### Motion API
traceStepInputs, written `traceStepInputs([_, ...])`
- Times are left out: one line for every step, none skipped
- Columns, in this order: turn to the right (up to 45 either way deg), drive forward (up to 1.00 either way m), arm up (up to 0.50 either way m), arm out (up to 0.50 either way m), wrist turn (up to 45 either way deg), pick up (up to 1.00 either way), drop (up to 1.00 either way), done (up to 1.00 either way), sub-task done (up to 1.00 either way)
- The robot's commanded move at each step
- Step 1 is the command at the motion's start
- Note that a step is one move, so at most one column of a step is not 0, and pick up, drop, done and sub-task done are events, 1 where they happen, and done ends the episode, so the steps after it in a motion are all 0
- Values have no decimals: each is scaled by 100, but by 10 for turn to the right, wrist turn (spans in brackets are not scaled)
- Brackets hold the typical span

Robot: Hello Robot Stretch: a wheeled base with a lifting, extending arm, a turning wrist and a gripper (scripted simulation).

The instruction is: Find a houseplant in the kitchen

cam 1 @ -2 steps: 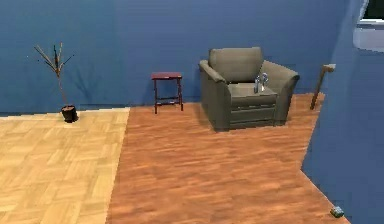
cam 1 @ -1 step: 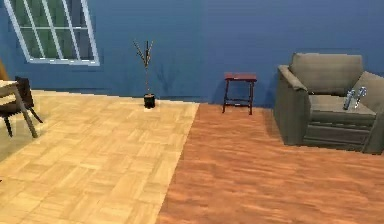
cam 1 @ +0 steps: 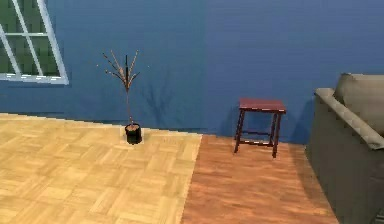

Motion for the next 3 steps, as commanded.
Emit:
traceStepInputs([0, 100, 0, 0, 0, 0, 0, 0, 0])
traceStepInputs([0, 25, 0, 0, 0, 0, 0, 0, 0])
traceStepInputs([-390, 0, 0, 0, 0, 0, 0, 0, 0])
